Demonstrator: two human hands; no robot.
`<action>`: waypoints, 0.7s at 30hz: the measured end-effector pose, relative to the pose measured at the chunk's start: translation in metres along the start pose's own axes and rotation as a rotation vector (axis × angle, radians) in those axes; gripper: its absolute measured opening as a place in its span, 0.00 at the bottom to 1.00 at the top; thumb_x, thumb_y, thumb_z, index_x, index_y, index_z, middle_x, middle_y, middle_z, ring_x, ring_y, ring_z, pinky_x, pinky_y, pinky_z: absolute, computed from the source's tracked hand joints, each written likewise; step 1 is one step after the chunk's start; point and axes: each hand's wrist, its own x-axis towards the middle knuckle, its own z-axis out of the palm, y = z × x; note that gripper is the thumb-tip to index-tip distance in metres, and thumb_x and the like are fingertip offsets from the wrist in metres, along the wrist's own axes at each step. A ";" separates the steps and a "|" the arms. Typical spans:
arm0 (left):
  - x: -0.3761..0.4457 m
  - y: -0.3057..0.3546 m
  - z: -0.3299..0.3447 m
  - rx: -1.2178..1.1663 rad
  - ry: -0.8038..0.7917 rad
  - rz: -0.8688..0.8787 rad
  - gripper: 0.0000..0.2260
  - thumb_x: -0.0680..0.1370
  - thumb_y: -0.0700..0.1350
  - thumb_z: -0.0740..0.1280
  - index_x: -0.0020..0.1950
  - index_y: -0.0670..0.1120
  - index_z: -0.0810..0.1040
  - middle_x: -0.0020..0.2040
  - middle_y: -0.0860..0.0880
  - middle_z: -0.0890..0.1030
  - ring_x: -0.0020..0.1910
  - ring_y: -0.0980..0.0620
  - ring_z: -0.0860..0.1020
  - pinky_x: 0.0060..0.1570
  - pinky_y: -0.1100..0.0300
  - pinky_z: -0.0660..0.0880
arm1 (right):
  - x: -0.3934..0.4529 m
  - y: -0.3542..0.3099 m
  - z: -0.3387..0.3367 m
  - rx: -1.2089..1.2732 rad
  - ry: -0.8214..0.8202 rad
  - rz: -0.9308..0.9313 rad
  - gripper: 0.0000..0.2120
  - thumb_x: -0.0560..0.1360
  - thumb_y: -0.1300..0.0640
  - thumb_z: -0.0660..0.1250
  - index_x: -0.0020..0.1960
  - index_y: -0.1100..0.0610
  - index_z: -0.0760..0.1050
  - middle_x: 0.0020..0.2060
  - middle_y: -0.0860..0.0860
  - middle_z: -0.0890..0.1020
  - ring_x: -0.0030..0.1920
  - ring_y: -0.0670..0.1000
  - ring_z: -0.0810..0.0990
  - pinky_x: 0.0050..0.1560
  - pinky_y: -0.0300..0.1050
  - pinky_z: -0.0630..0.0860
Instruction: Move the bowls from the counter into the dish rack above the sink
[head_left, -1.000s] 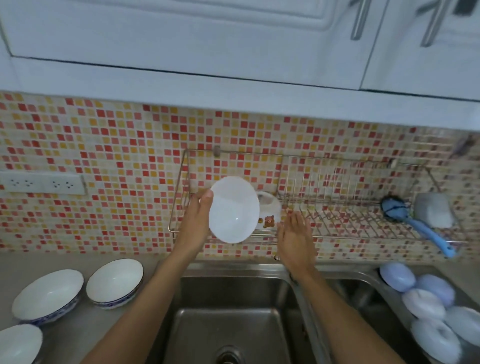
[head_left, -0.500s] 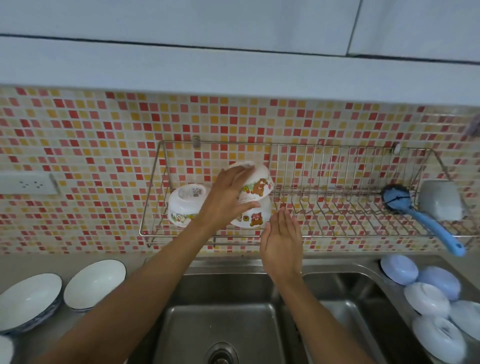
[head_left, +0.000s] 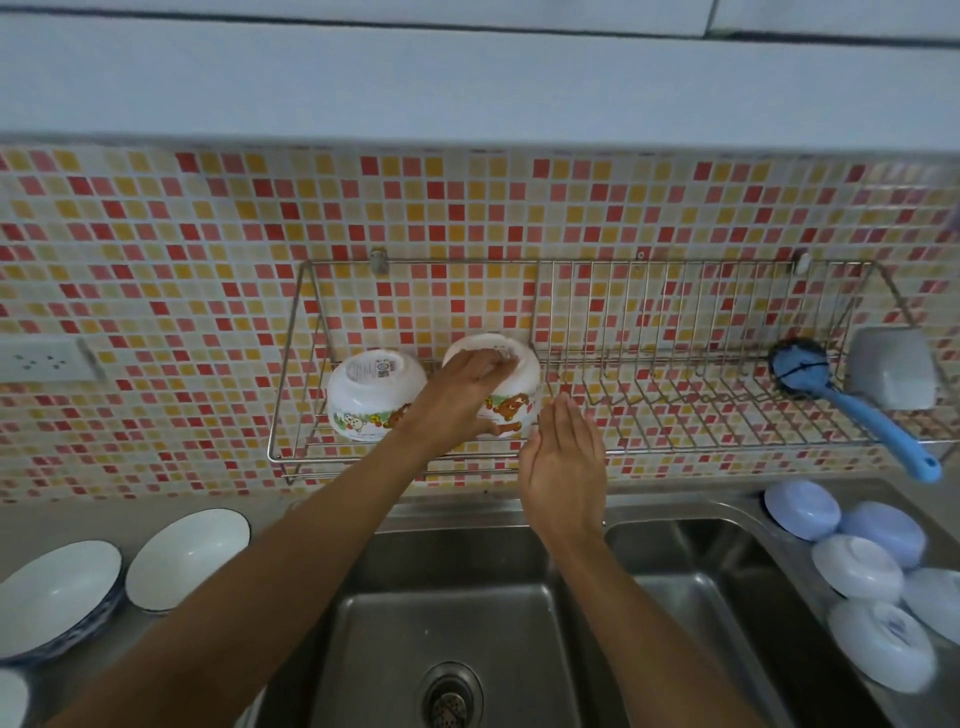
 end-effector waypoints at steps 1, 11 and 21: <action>0.000 0.000 0.000 -0.006 0.003 0.012 0.38 0.68 0.52 0.75 0.74 0.46 0.62 0.72 0.45 0.68 0.70 0.43 0.65 0.68 0.48 0.66 | 0.000 0.000 0.000 0.006 0.006 0.000 0.26 0.82 0.50 0.45 0.68 0.64 0.72 0.67 0.59 0.75 0.70 0.55 0.71 0.74 0.51 0.57; 0.000 -0.006 0.010 -0.168 0.015 -0.123 0.32 0.73 0.59 0.67 0.73 0.48 0.65 0.75 0.46 0.63 0.75 0.46 0.58 0.74 0.47 0.56 | 0.000 -0.001 0.004 0.008 -0.011 0.014 0.25 0.81 0.52 0.47 0.69 0.64 0.71 0.67 0.59 0.75 0.71 0.55 0.70 0.75 0.48 0.53; -0.060 0.005 -0.010 -0.199 0.231 -0.369 0.24 0.80 0.53 0.58 0.74 0.45 0.62 0.75 0.47 0.64 0.74 0.48 0.62 0.66 0.52 0.68 | -0.011 -0.010 -0.007 0.048 -0.021 -0.014 0.27 0.83 0.47 0.43 0.73 0.58 0.67 0.73 0.57 0.68 0.75 0.56 0.61 0.77 0.53 0.48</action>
